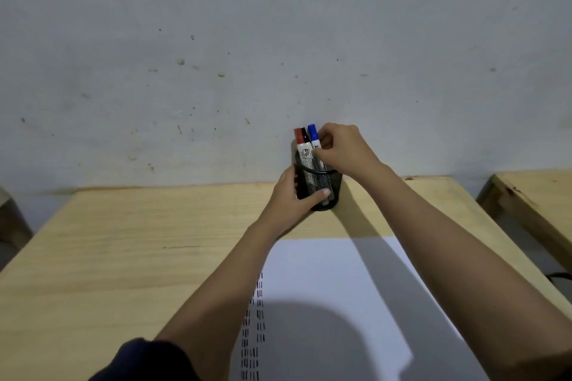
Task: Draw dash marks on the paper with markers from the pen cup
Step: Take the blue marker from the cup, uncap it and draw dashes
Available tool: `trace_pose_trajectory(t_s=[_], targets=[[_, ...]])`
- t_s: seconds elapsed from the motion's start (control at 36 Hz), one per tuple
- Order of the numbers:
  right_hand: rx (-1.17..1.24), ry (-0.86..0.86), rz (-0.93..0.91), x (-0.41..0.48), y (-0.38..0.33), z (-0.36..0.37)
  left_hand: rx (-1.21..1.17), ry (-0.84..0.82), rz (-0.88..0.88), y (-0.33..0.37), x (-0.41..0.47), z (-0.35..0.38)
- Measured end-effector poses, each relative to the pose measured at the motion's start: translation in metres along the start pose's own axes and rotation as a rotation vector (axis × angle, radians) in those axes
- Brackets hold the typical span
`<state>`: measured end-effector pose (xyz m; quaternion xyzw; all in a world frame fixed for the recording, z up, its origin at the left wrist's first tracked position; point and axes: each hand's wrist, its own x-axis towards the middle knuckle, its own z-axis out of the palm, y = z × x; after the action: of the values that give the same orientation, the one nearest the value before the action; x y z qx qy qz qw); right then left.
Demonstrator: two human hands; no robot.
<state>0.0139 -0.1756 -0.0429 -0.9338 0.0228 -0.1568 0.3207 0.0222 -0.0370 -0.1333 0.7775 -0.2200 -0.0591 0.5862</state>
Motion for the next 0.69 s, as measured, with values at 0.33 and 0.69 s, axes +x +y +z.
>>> trace_pose_trajectory(t_s=[0.33,0.69], targets=[[0.079,0.061,0.025,-0.004,-0.001,-0.002,-0.035,-0.017,-0.017,0.004,0.001,-0.004],[0.322,0.321,0.005,-0.030,-0.022,-0.038,0.092,0.070,-0.062,0.021,-0.010,-0.008]])
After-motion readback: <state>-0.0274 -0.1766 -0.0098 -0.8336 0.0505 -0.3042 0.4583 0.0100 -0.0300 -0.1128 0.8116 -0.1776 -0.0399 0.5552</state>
